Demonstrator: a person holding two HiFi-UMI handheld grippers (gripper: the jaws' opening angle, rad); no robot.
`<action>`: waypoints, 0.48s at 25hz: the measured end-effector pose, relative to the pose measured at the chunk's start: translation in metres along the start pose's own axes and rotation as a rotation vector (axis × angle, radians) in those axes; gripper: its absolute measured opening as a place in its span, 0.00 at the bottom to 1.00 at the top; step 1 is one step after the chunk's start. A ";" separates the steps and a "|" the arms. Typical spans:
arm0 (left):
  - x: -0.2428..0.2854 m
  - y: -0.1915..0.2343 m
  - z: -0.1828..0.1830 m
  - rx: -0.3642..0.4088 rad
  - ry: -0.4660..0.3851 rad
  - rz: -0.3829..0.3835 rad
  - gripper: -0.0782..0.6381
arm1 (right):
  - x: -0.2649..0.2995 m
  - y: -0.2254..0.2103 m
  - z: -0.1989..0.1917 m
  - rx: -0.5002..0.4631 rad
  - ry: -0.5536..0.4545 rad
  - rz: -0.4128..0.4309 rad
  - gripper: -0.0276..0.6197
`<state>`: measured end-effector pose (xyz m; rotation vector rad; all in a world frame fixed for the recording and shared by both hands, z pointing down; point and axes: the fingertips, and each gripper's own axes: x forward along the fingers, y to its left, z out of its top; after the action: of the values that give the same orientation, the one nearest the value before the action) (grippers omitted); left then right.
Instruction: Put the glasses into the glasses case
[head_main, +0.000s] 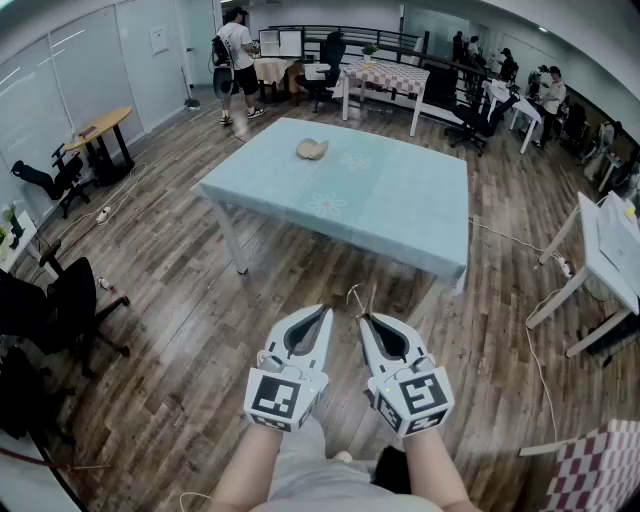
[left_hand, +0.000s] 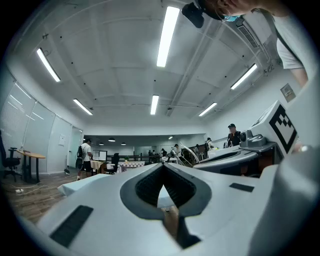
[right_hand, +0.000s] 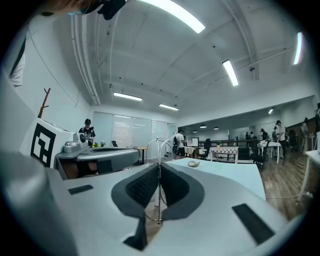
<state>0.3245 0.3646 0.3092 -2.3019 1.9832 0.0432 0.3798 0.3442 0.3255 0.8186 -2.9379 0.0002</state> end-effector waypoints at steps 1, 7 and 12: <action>0.001 0.002 0.000 0.008 -0.001 0.001 0.12 | 0.004 0.001 0.001 -0.006 -0.005 0.003 0.07; 0.005 0.015 -0.004 0.016 -0.003 0.005 0.12 | 0.020 0.005 0.000 -0.024 -0.007 0.016 0.07; 0.011 0.029 -0.009 0.004 0.001 0.019 0.12 | 0.036 -0.001 -0.003 -0.018 0.005 0.018 0.07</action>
<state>0.2974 0.3482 0.3152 -2.2811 2.0044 0.0390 0.3498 0.3252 0.3313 0.7886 -2.9359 -0.0224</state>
